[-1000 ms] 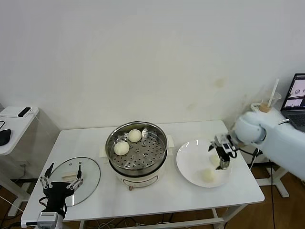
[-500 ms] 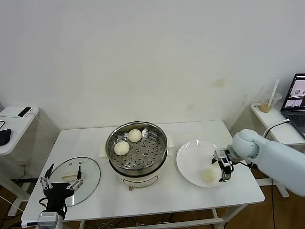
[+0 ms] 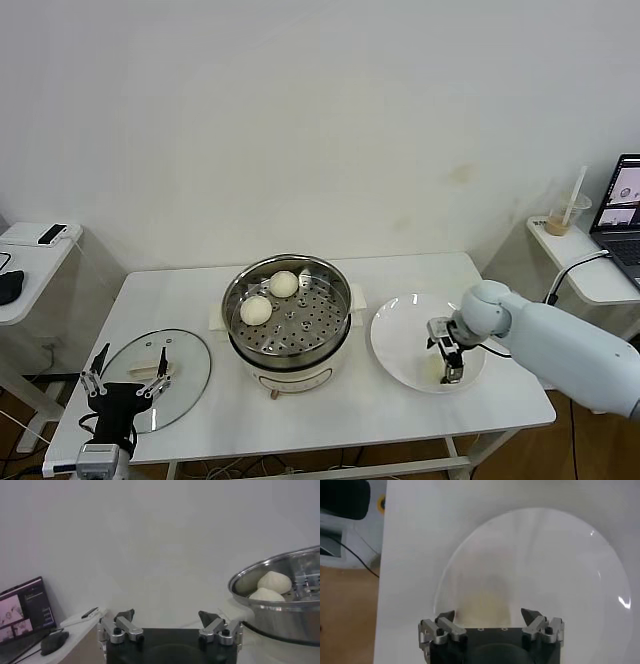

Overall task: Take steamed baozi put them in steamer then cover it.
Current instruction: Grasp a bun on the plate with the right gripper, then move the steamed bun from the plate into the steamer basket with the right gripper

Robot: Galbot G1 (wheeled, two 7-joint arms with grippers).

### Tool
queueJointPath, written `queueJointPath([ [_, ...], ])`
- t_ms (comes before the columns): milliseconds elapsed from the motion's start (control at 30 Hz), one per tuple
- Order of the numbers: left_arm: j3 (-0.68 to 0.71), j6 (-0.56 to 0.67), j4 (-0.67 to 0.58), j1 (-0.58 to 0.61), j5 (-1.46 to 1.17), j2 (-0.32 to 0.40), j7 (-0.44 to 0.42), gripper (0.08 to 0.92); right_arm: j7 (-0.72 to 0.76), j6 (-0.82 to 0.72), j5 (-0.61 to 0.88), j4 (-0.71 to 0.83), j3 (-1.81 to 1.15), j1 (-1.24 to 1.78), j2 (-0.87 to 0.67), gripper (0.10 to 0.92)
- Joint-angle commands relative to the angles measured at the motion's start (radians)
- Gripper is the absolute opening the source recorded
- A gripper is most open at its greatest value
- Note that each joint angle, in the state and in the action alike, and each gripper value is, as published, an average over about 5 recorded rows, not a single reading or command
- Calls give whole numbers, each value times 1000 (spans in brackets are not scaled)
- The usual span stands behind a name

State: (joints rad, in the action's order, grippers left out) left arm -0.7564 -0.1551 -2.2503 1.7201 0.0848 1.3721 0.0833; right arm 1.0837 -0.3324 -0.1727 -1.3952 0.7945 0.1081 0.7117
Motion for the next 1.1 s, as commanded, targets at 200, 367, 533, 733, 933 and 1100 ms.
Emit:
queueJointPath([
  [200, -2, 0, 1, 0, -1, 1, 1, 823, -1, -23, -13, 22, -10, 14, 29, 665],
  [367, 0, 0, -1, 0, -1, 3, 1, 823, 9, -22, -8, 19, -15, 5, 21, 589],
  [533, 0, 1, -2, 1, -1, 3, 1, 823, 35, -12, 0, 7, -27, -17, 1, 551],
  [733, 0, 0, -4, -2, -2, 1, 1, 823, 59, -1, 23, -15, -25, -80, -28, 535],
  [933, -1, 0, -6, -2, -3, -3, 1, 823, 76, 5, 83, -35, 29, -253, -41, 534],
  [1100, -1, 0, -9, -3, -5, -5, 1, 823, 85, 5, 143, -32, 107, -422, -13, 534],
])
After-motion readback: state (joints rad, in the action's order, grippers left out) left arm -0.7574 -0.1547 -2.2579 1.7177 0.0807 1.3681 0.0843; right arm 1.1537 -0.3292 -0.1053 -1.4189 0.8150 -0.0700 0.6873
